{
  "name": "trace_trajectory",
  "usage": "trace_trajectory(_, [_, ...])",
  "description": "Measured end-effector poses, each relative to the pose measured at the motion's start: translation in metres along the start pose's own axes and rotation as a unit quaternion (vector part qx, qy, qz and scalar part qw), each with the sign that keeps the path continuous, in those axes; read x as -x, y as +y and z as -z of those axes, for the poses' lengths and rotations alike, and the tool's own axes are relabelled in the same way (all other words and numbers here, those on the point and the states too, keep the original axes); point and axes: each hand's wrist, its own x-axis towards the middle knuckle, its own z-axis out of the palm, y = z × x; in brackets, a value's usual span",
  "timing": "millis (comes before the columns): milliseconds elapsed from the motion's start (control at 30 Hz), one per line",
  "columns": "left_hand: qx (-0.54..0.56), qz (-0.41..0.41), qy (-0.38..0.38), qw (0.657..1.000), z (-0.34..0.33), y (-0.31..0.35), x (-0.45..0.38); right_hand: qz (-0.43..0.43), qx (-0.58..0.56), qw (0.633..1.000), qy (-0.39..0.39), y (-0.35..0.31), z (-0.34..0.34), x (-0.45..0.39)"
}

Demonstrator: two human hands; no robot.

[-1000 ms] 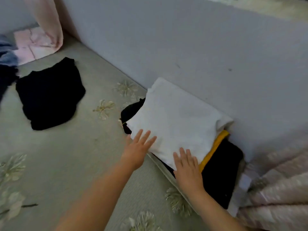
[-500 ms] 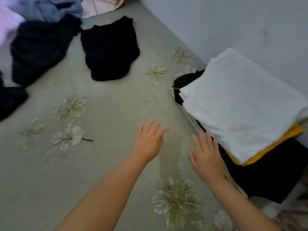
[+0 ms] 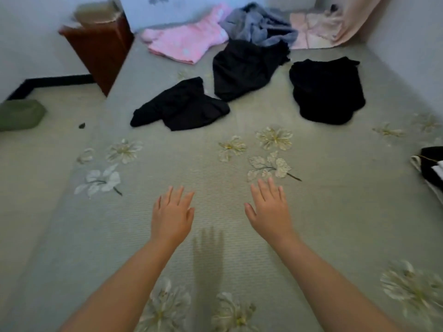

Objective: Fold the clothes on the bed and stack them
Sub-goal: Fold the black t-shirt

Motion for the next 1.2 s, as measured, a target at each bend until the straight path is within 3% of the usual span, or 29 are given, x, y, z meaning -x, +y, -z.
trace_trajectory(200, [0.013,0.09,0.046,0.995,0.025,-0.143,0.017,0.025,-0.001,1.0,-0.008,-0.098,-0.031,-0.044])
trace_trajectory(367, [0.018,0.121,0.05,0.991,0.005,-0.208,-0.006,0.037,0.025,0.999,-0.013,-0.132,-0.068,-0.087])
trace_trajectory(833, [0.116,0.154,-0.035,0.981,-0.099,-0.238,-0.183,0.025,0.123,0.982,-0.14,-0.109,-0.176,-0.246])
trace_trajectory(933, [0.103,0.143,-0.052,0.983,-0.132,-0.237,-0.213,0.019,0.129,0.981,-0.142,-0.097,-0.206,-0.294])
trace_trajectory(1033, [0.11,0.157,-0.005,0.981,-0.154,-0.24,-0.228,0.021,0.117,0.985,-0.121,-0.09,-0.243,-0.342])
trace_trajectory(1200, [0.113,0.15,-0.002,0.982,-0.158,-0.243,-0.229,-0.055,0.071,0.995,-0.053,-0.107,-0.284,-0.406])
